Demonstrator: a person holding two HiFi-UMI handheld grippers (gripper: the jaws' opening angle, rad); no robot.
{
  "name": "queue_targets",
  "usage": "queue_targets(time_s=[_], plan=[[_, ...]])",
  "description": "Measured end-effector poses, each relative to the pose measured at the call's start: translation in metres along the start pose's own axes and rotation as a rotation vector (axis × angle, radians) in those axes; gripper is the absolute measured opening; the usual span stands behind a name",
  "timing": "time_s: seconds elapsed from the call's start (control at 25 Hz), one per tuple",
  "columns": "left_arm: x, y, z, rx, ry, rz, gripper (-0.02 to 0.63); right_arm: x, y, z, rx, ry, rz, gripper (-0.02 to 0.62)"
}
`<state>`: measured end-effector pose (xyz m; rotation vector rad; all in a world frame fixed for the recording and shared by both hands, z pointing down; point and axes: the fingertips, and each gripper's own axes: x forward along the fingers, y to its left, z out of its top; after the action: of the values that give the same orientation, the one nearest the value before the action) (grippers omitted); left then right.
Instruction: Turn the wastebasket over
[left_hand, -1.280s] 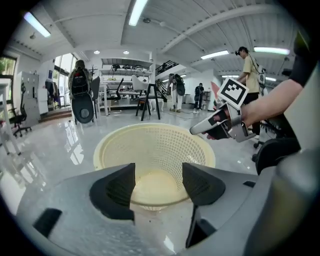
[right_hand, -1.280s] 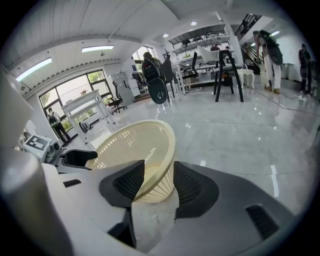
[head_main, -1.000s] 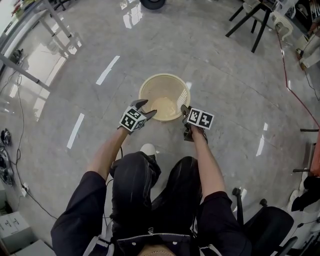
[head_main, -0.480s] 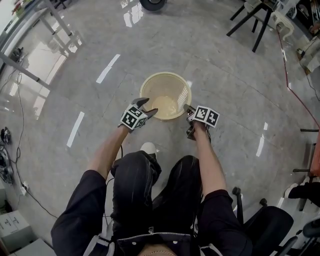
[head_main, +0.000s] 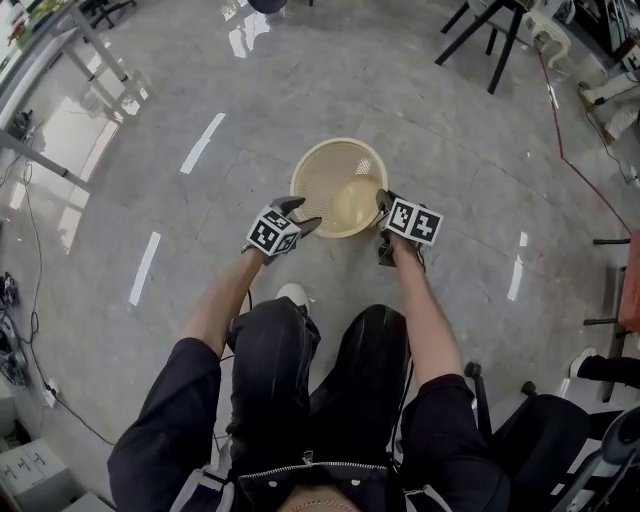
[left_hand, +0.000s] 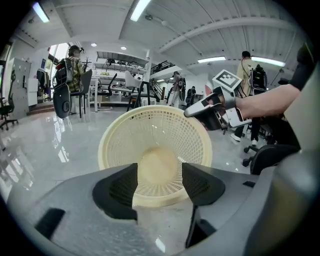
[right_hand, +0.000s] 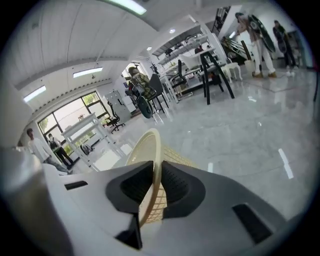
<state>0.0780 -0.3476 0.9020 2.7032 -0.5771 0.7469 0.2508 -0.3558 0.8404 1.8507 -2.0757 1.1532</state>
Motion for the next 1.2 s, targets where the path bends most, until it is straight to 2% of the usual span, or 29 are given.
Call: queue_targets(time_s=[0.16, 0.32, 0.48, 0.64, 0.8, 0.92, 1.2], plan=[[0.001, 0.002, 0.007, -0.005, -0.009, -0.007, 0.281, -0.004, 0.006, 0.011, -0.164, -0.008, -0.070, 0.048], [-0.003, 0.007, 0.011, -0.026, -0.024, 0.004, 0.279, 0.000, 0.018, 0.003, -0.248, -0.002, -0.110, 0.046], [-0.008, 0.012, 0.009, -0.047, -0.039, 0.015, 0.279, 0.010, 0.036, -0.011, -0.299, 0.004, -0.126, 0.046], [-0.018, 0.015, 0.003, -0.106, -0.077, 0.018, 0.233, 0.025, 0.060, -0.032, -0.351, 0.029, -0.121, 0.048], [-0.025, 0.019, -0.004, -0.142, -0.085, 0.037, 0.224, 0.038, 0.080, -0.059, -0.435, 0.079, -0.100, 0.048], [-0.031, 0.022, -0.012, -0.128, -0.062, 0.046, 0.213, 0.045, 0.090, -0.078, -0.435, 0.107, -0.080, 0.049], [-0.045, 0.034, -0.016, -0.156, -0.083, 0.068, 0.212, 0.051, 0.112, -0.095, -0.398, 0.096, -0.046, 0.048]])
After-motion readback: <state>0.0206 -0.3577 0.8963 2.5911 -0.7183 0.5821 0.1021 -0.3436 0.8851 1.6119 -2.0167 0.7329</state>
